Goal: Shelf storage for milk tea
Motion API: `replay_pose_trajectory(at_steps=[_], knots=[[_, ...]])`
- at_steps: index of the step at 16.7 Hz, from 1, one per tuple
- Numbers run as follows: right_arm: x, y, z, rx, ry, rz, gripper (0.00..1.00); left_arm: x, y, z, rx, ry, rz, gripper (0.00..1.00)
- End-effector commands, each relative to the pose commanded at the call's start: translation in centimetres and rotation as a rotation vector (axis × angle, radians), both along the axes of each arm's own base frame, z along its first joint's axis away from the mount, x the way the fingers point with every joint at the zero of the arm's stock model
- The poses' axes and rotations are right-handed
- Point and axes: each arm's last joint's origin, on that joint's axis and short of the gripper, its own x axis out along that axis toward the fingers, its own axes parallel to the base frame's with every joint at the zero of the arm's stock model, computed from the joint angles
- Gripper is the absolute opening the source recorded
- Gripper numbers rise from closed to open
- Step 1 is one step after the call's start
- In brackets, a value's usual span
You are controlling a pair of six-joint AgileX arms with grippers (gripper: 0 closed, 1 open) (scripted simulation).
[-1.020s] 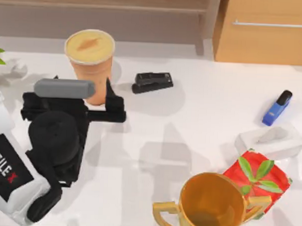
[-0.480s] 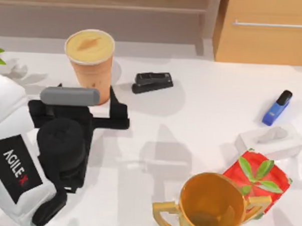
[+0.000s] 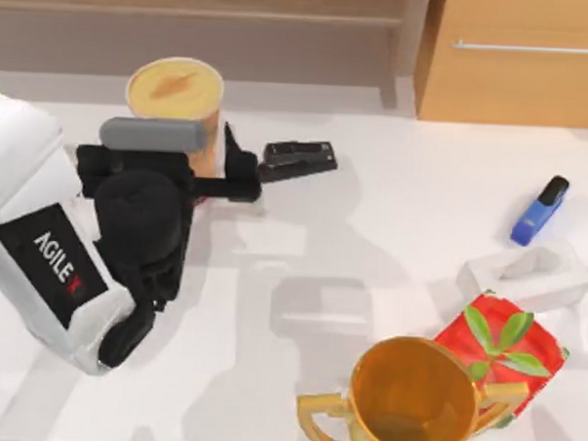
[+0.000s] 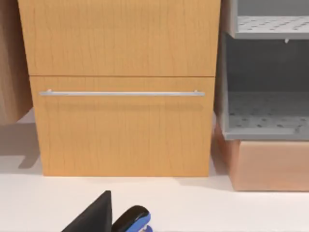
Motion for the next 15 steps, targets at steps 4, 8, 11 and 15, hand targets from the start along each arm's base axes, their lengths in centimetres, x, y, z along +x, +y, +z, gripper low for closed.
replay_pose_trajectory(at_steps=[4, 8, 11, 15], knots=[[0.00, 0.00, 0.00, 0.000, 0.000, 0.000, 1.00, 1.68, -0.01, -0.25, 0.000, 0.000, 0.000, 1.00], [0.00, 0.00, 0.00, 0.000, 0.000, 0.000, 1.00, 1.68, -0.01, -0.25, 0.000, 0.000, 0.000, 0.92], [0.00, 0.00, 0.00, 0.000, 0.000, 0.000, 1.00, 1.68, -0.01, -0.25, 0.000, 0.000, 0.000, 0.70], [0.00, 0.00, 0.00, 0.000, 0.000, 0.000, 1.00, 1.68, -0.01, -0.25, 0.000, 0.000, 0.000, 0.40]])
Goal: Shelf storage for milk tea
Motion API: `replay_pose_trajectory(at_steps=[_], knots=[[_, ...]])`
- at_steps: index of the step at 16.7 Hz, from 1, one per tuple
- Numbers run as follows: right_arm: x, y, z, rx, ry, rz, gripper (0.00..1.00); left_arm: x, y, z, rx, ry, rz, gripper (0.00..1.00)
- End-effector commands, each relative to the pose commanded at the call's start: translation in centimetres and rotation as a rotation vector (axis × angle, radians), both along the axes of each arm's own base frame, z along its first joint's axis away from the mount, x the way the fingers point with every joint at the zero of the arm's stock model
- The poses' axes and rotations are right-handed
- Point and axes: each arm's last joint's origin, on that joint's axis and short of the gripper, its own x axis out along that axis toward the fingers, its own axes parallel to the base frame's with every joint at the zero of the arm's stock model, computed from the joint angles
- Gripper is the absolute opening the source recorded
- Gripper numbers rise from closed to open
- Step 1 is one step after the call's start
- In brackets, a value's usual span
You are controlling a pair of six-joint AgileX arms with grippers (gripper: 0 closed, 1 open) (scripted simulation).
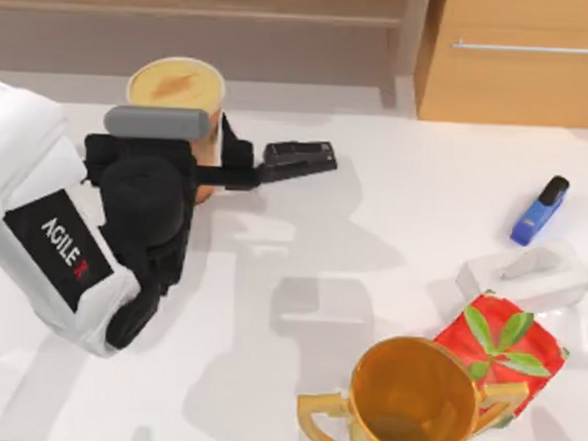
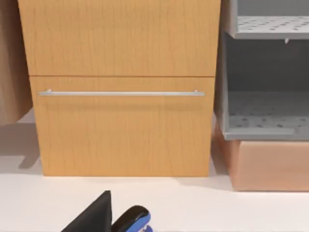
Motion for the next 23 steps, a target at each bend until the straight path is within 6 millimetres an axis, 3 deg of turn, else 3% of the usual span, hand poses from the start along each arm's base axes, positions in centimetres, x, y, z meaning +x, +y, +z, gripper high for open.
replay_pose_trajectory(at_steps=[5, 6, 23], knots=[[0.0, 0.0, 0.0, 0.000, 0.000, 0.000, 1.00, 0.0, 0.0, 0.0, 0.000, 0.000, 0.000, 0.02], [0.0, 0.0, 0.0, 0.000, 0.000, 0.000, 1.00, 0.0, 0.0, 0.0, 0.000, 0.000, 0.000, 0.00], [0.0, 0.0, 0.0, 0.000, 0.000, 0.000, 1.00, 0.0, -0.1, 1.0, 0.001, -0.001, -0.002, 0.00]])
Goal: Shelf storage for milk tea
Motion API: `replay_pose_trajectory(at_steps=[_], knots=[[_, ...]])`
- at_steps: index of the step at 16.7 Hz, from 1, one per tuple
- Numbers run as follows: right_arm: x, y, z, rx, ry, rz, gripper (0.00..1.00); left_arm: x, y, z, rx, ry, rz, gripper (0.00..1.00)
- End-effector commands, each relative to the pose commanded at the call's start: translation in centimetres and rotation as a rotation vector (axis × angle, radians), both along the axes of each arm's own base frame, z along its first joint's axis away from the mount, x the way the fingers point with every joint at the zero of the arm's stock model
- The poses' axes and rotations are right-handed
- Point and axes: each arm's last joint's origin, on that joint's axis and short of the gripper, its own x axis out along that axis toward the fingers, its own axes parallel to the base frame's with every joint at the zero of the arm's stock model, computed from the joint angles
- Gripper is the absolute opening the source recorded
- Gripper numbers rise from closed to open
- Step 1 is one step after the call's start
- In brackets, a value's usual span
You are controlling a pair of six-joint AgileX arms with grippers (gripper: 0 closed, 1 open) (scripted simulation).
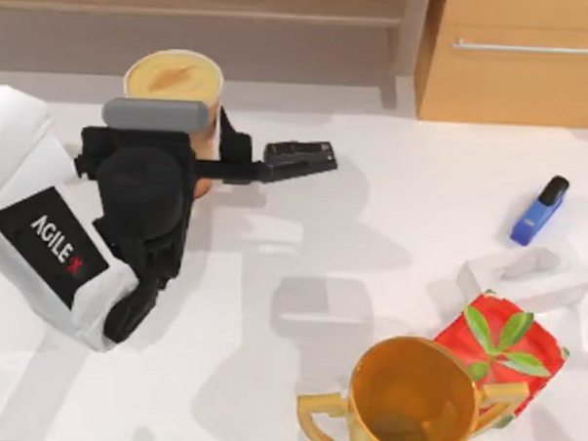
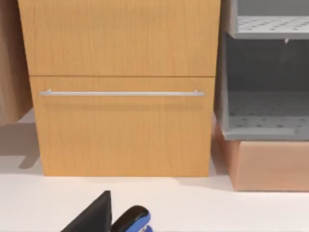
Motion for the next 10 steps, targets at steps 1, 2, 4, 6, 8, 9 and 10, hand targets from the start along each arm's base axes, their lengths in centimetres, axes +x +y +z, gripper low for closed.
replay_pose_trajectory(at_steps=[1, 2, 4, 6, 8, 9, 10], knots=[[0.0, 0.0, 0.0, 0.000, 0.000, 0.000, 1.00, 0.0, 0.0, 0.0, 0.000, 0.000, 0.000, 0.00], [0.0, 0.0, 0.0, 0.000, 0.000, 0.000, 1.00, 0.0, 0.0, -0.1, 0.002, 0.001, 0.000, 0.00], [0.0, 0.0, 0.0, 0.000, 0.000, 0.000, 1.00, 0.2, -0.2, 0.5, -0.009, -0.020, -0.006, 0.00], [0.0, 0.0, 0.0, 0.000, 0.000, 0.000, 1.00, 0.7, -1.1, 2.3, -0.040, -0.073, -0.031, 0.00], [0.0, 0.0, 0.0, 0.000, 0.000, 0.000, 1.00, 1.2, -2.2, 4.6, -0.070, -0.123, -0.064, 0.00], [0.0, 0.0, 0.0, 0.000, 0.000, 0.000, 1.00, 1.4, -2.8, 5.8, -0.084, -0.144, -0.081, 0.00], [0.0, 0.0, 0.0, 0.000, 0.000, 0.000, 1.00, 1.7, -3.3, 7.1, -0.096, -0.161, -0.096, 0.00]])
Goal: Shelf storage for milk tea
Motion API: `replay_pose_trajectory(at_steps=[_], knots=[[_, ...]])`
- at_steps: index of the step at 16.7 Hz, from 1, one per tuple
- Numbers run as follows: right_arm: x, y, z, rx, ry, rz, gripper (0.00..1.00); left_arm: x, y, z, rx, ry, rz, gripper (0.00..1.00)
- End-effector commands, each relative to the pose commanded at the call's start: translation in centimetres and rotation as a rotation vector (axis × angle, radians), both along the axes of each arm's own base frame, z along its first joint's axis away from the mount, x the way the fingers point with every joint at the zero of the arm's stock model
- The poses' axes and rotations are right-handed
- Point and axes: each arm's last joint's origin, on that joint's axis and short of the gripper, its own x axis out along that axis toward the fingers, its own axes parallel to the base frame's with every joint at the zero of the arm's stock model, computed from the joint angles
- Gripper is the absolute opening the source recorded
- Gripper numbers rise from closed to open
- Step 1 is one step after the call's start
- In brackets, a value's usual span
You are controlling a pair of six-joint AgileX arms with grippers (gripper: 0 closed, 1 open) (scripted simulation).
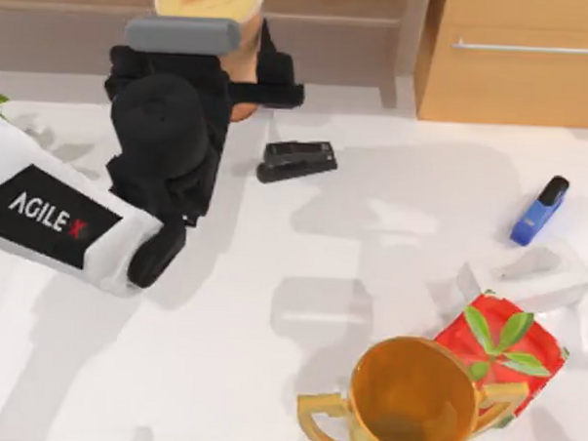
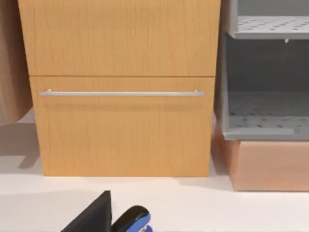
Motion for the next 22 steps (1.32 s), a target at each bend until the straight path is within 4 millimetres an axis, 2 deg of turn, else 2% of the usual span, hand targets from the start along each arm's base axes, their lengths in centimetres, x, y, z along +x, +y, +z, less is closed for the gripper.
replay_pose_trajectory(at_steps=[5, 9, 16, 19, 22], knots=[[0.0, 0.0, 0.0, 0.000, 0.000, 0.000, 1.00, 1.8, -1.4, 5.8, -0.021, -0.030, -0.034, 0.00], [0.0, 0.0, 0.0, 0.000, 0.000, 0.000, 1.00, 4.0, -0.8, 8.8, 0.008, 0.023, -0.005, 0.00], [0.0, 0.0, 0.0, 0.000, 0.000, 0.000, 1.00, 7.2, 1.3, 11.7, 0.083, 0.141, 0.078, 0.00], [0.0, 0.0, 0.0, 0.000, 0.000, 0.000, 1.00, 7.7, 1.8, 12.7, 0.096, 0.155, 0.095, 0.00], [0.0, 0.0, 0.0, 0.000, 0.000, 0.000, 1.00, 7.7, 1.8, 12.8, 0.097, 0.156, 0.097, 0.00]])
